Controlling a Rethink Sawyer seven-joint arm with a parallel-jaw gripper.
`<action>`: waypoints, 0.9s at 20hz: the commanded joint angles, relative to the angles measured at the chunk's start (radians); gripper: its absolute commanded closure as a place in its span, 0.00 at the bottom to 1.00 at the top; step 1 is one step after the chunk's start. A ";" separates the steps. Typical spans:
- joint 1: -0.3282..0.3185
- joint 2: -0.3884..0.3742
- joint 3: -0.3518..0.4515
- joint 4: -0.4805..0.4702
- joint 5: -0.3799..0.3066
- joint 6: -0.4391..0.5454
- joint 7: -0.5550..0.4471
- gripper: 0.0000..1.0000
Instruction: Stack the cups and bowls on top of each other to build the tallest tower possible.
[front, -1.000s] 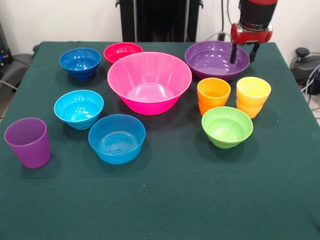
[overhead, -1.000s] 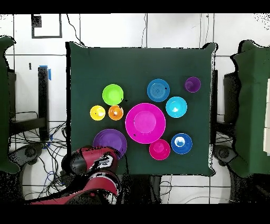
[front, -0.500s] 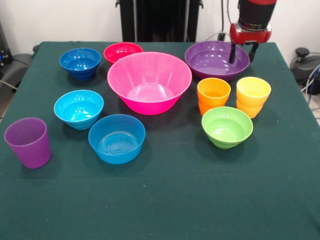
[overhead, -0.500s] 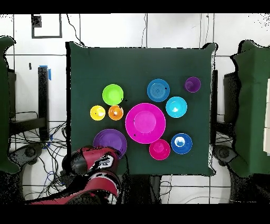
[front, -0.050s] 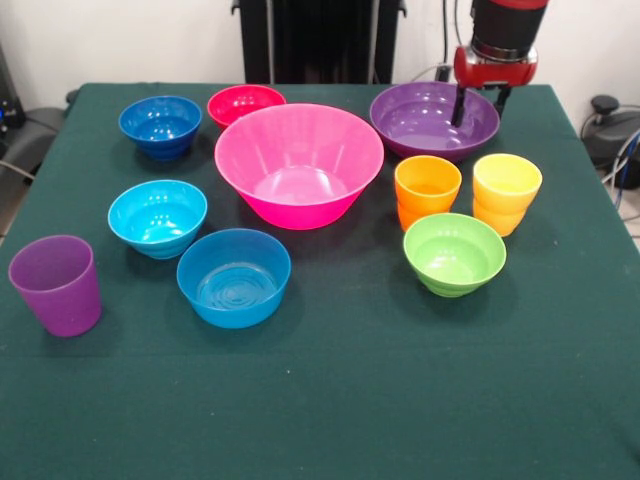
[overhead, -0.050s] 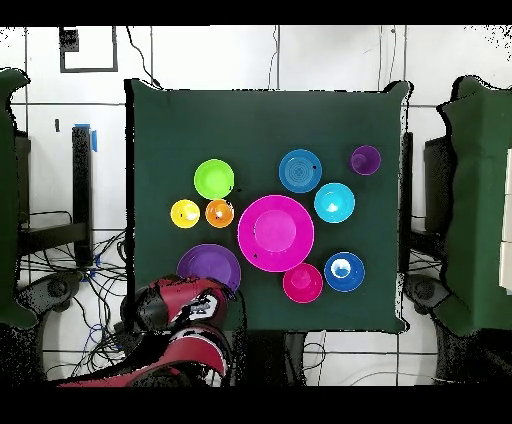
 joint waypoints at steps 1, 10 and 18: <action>-0.007 0.019 0.063 -0.070 -0.024 -0.052 0.119 0.00; -0.009 0.018 0.063 -0.069 -0.025 -0.059 0.121 0.00; -0.015 0.018 0.067 -0.066 -0.025 -0.072 0.126 1.00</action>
